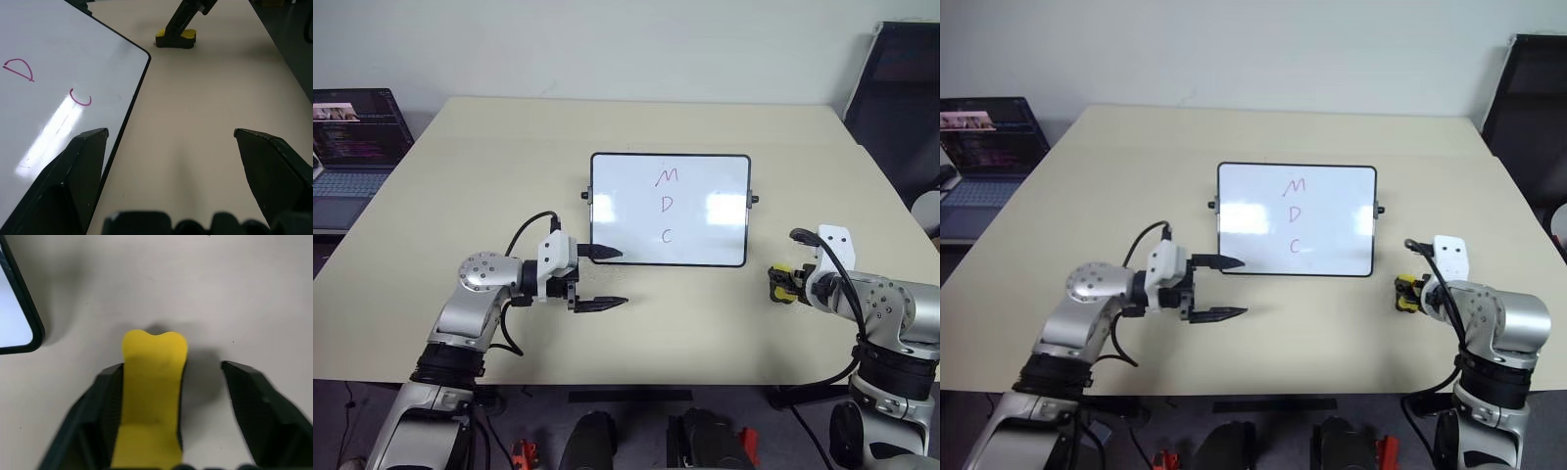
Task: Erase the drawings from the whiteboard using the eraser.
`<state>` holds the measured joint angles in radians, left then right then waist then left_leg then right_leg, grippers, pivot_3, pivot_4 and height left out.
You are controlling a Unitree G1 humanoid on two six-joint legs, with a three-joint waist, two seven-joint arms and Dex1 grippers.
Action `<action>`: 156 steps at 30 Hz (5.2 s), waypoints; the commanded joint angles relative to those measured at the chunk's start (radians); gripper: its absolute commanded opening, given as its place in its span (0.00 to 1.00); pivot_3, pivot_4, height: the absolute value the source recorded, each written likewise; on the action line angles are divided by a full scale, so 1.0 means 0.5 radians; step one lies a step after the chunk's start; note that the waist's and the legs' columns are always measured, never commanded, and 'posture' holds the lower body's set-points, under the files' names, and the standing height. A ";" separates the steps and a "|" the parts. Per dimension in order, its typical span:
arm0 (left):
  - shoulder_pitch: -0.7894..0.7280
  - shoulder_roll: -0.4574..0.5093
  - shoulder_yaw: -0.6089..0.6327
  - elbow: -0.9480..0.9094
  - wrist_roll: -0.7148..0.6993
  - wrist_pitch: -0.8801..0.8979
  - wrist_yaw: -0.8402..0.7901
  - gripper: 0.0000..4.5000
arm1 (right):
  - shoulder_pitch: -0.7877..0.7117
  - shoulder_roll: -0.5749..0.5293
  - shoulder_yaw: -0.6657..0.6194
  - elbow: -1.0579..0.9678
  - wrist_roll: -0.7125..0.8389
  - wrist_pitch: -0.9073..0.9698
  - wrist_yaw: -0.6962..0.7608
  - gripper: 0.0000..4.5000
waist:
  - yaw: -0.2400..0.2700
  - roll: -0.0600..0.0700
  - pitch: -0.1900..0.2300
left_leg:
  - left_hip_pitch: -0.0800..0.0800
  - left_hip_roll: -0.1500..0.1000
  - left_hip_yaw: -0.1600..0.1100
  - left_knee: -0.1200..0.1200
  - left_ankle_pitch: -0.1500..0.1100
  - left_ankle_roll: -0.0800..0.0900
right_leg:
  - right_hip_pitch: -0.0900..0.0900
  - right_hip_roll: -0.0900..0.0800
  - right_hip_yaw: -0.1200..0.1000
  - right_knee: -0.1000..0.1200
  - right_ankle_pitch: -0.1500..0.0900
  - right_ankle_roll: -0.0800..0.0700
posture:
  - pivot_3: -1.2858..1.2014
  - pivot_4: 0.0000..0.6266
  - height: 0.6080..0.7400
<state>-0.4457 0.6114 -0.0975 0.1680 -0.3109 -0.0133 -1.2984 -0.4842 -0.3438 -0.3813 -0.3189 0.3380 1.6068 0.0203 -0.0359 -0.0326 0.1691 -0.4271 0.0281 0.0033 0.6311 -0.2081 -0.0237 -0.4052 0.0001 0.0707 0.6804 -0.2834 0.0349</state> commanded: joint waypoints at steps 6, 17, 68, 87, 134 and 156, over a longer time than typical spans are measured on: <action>-0.025 -0.004 0.031 -0.022 -0.018 -0.034 0.000 1.00 | -0.030 0.016 -0.076 -0.058 0.070 0.015 -0.016 0.44 | 0.000 0.000 0.000 | 0.000 0.000 0.000 0.000 0.000 0.000 | 0.000 0.000 0.000 0.000 0.000 0.000 | 0.52 0.24 1.00; -0.030 -0.002 0.037 -0.006 -0.010 -0.051 0.011 1.00 | -0.057 0.023 -0.084 -0.056 0.091 0.015 -0.065 0.24 | 0.000 0.000 0.000 | 0.000 0.000 0.000 0.000 0.000 0.000 | 0.000 0.000 -0.001 0.000 0.000 0.000 | 0.52 0.24 1.00; 0.330 -0.345 0.157 -0.717 0.290 0.433 1.518 1.00 | -0.996 -0.019 1.040 0.899 -0.521 -1.807 0.584 0.24 | -0.018 0.001 0.001 | 0.000 0.000 -0.004 0.000 0.000 0.000 | -0.001 -0.003 0.000 0.000 0.001 -0.001 | 0.52 0.24 1.00; 0.311 -0.397 0.157 -0.641 0.300 0.380 1.576 1.00 | -1.115 0.052 1.164 1.172 -0.698 -2.025 0.758 0.24 | -0.018 0.001 0.001 | 0.000 0.000 -0.005 0.000 0.000 0.000 | -0.001 -0.003 -0.001 0.001 0.001 -0.001 | 0.52 0.24 1.00; 0.508 -0.458 0.217 -0.956 0.298 0.499 1.763 1.00 | -1.216 0.349 1.279 1.809 -0.948 -2.399 0.971 0.24 | -0.042 0.001 0.001 | 0.004 0.001 -0.006 0.001 0.000 -0.001 | 0.001 -0.005 0.000 0.004 0.002 -0.002 | 0.52 0.24 1.00; 0.340 -0.515 0.147 -0.767 0.320 0.404 1.661 1.00 | -1.328 0.225 1.166 1.904 -0.978 -2.437 0.805 0.24 | -0.032 0.001 0.001 | 0.004 0.000 -0.006 0.001 0.001 -0.001 | 0.001 -0.004 0.000 0.004 0.003 -0.002 | 0.52 0.24 1.00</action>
<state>-0.2528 0.3560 -0.0254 -0.1949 -0.1517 0.2104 -0.4662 -1.1205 -0.2091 0.2273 0.6253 -0.1375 0.4061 0.4496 -0.0517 -0.0322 0.1696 -0.4250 0.0279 0.0006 0.6317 -0.2077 -0.0242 -0.4045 -0.0022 0.0706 0.6822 -0.2821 0.0340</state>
